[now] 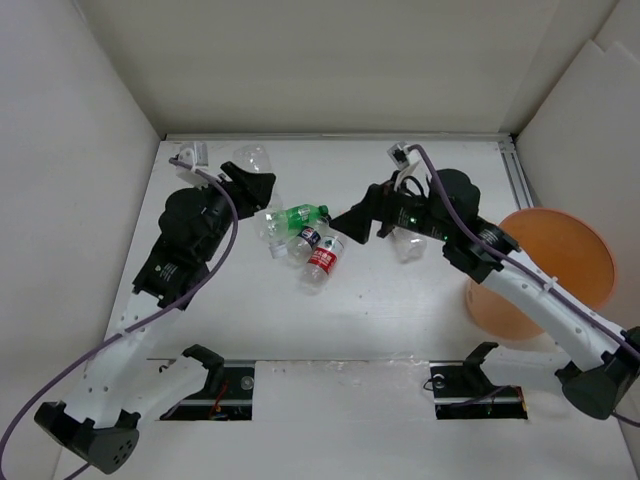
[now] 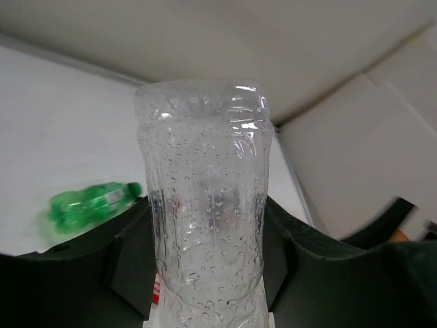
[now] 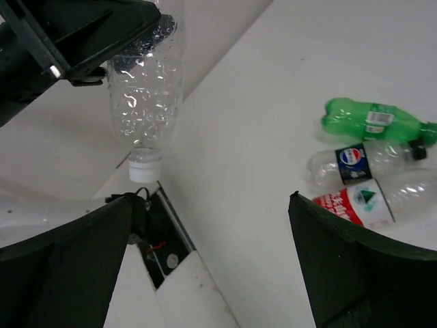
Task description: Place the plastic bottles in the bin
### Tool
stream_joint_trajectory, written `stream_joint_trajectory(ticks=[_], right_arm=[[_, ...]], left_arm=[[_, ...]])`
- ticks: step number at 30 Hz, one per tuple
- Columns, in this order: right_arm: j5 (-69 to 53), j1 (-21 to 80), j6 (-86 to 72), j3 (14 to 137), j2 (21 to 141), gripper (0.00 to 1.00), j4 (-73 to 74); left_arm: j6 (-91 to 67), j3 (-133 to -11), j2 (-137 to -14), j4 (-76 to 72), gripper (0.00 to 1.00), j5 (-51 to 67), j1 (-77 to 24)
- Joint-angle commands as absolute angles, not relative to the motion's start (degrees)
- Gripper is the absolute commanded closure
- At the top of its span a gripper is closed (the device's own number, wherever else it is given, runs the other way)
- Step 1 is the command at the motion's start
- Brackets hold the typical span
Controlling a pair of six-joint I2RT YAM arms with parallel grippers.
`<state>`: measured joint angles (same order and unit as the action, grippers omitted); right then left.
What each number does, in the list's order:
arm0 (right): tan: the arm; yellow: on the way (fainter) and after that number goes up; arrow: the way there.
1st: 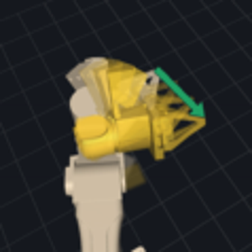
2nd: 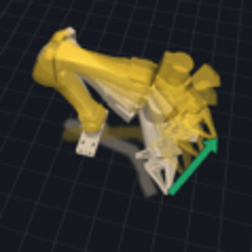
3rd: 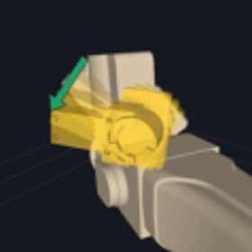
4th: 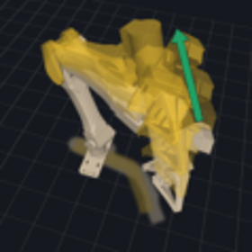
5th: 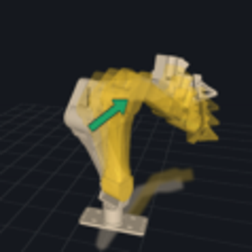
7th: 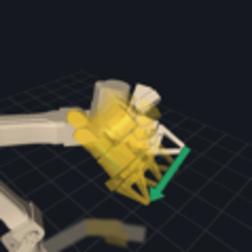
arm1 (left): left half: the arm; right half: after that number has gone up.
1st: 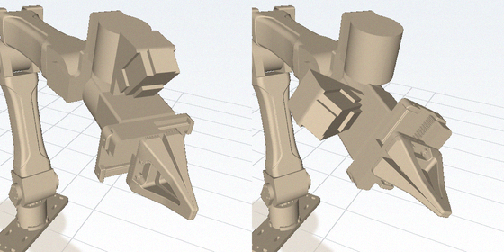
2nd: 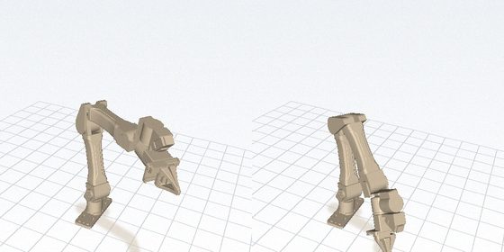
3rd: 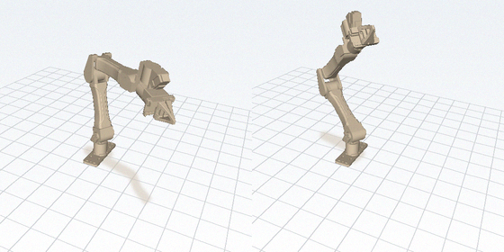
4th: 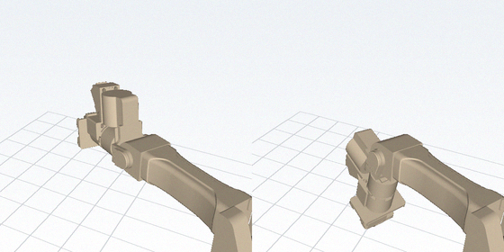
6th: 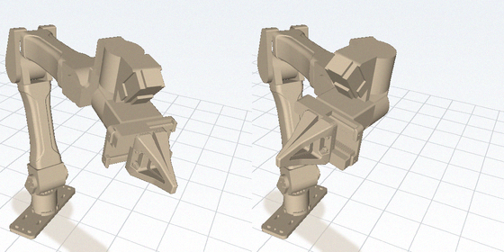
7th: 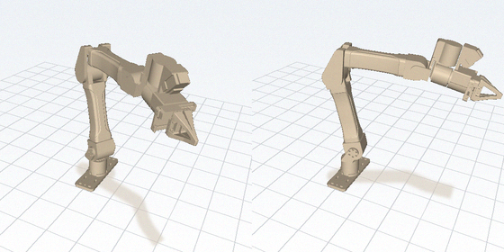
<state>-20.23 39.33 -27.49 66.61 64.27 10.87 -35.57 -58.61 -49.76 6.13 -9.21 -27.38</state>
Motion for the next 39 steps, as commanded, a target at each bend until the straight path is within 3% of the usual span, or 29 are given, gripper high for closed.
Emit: stream_joint_trajectory(ticks=[1, 5, 21, 23, 24, 25, 26, 28, 29, 32, 39], right_arm=[[-26.36, 41.39, -31.9, 70.83, 67.05, 0.0, -0.78], [-24.79, 43.07, -32.51, 73.38, 70.66, 0.0, -1.84], [-32.69, 46.05, -41.65, 74.0, 80.68, 0.0, -20.56], [-32.7, 46.58, -41.66, 74.0, 80.68, 0.06, -21.18], [-32.0, 46.58, -41.66, 74.0, 81.21, 0.17, -21.18], [-31.99, 46.58, -41.66, 74.53, 81.21, 0.3, -21.18], [-31.99, 46.58, -41.66, 74.53, 81.21, 0.61, -21.18], [-31.46, 46.58, -41.14, 74.53, 81.74, 0.89, -21.18], [-30.51, 46.58, -41.13, 74.53, 81.74, 0.97, -20.05], [-26.04, 44.22, -37.37, 73.22, 77.1, 1.0, -12.24], [10.24, 35.43, -30.5, 70.58, 56.01, 1.0, 24.05]], left_arm=[[-30.5, -63.54, -50.71, -3.77, 1.0, 8.15, -27.51], [-33.48, -64.07, -52.56, -10.97, 1.0, 18.01, -27.51], [-39.29, -60.64, -55.8, -24.7, 1.0, 25.66, -27.51], [-39.81, -60.64, -56.34, -25.48, 1.0, 25.66, -27.51], [-39.81, -60.64, -56.34, -26.27, 1.0, 25.66, -27.51], [-40.42, -60.64, -56.34, -26.28, 0.94, 25.66, -27.51], [-40.43, -60.04, -56.34, -26.98, 0.82, 25.66, -27.51], [-40.43, -60.03, -56.34, -26.98, 0.33, 23.92, -27.51], [-40.43, -60.03, -55.82, -26.11, 0.0, 22.86, -27.51], [-38.16, -61.69, -55.28, -20.67, 0.0, 16.13, -27.51], [-33.84, -68.91, -56.24, 0.41, 0.0, -9.11, -27.51]])
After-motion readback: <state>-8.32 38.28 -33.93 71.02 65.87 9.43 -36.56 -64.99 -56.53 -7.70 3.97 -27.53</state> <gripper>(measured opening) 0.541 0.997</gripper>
